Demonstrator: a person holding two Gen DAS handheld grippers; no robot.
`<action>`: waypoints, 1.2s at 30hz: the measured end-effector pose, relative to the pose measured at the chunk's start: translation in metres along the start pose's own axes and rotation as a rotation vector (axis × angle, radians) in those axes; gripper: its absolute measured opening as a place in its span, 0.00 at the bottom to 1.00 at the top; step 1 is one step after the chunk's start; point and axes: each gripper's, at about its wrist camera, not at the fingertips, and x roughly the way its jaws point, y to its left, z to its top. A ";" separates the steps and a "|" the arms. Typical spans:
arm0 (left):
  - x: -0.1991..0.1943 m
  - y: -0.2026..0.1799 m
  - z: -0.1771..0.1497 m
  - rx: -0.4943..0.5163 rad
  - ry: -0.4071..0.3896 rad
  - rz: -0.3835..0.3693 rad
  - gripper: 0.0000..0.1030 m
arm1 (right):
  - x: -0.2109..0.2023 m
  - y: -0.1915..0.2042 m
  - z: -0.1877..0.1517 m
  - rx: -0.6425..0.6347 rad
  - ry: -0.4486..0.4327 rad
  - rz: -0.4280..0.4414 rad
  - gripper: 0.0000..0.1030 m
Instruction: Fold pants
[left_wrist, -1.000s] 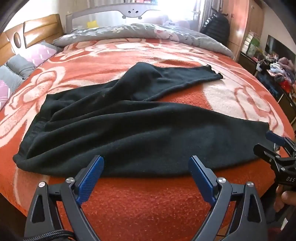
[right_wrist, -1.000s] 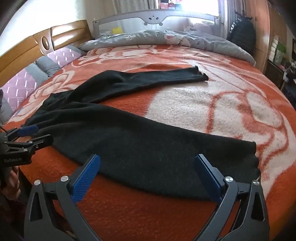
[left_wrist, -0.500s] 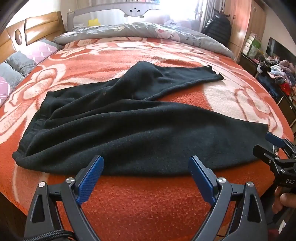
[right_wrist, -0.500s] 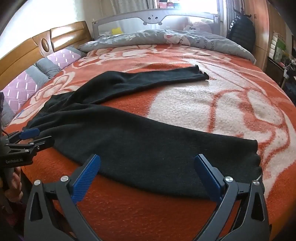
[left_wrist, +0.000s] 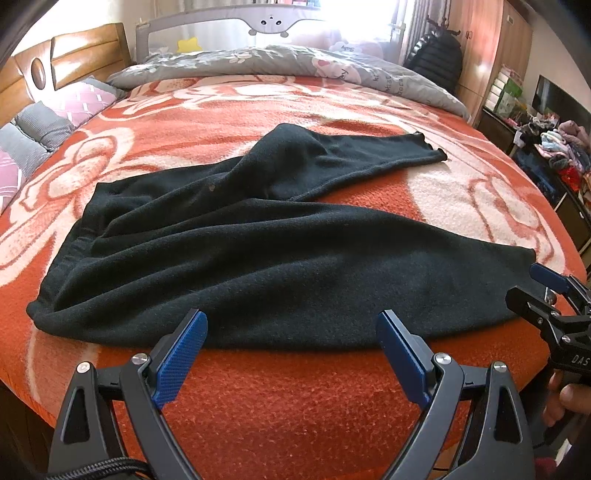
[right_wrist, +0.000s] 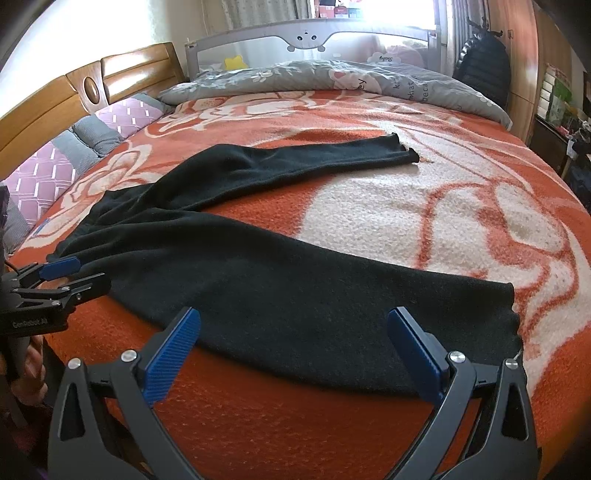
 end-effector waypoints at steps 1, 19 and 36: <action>0.000 0.000 0.000 -0.001 0.000 0.000 0.91 | 0.000 0.000 0.000 0.000 0.000 0.000 0.98; 0.001 0.001 0.000 -0.008 0.007 0.000 0.91 | -0.001 0.002 0.001 0.004 0.002 0.001 0.98; 0.001 0.001 -0.002 -0.013 0.010 -0.004 0.91 | -0.001 0.002 0.001 0.005 0.002 0.000 0.98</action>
